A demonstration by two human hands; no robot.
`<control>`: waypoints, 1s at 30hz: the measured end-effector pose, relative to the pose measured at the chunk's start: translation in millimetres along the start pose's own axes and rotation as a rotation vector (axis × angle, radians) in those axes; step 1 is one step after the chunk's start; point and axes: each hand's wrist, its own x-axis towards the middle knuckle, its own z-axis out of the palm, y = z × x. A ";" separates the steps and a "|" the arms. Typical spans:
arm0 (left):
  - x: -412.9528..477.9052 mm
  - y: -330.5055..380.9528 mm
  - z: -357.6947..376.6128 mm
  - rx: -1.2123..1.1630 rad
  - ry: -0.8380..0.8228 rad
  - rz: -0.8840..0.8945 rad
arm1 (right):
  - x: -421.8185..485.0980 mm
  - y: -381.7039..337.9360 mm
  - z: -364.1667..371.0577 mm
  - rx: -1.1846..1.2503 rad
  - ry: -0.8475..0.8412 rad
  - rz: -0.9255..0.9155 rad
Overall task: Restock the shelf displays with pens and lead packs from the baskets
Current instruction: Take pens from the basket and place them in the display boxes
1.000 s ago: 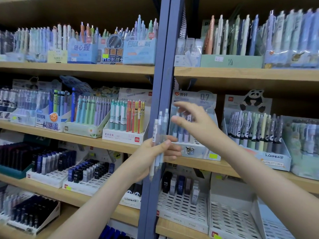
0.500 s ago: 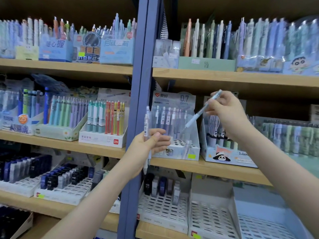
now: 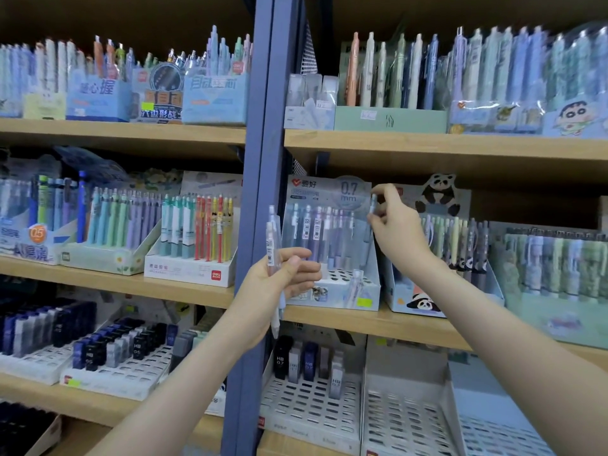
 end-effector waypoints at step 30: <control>-6.7 1.8 -6.6 -0.074 -0.077 -0.094 | 15.4 15.5 20.2 -0.586 -0.189 -0.042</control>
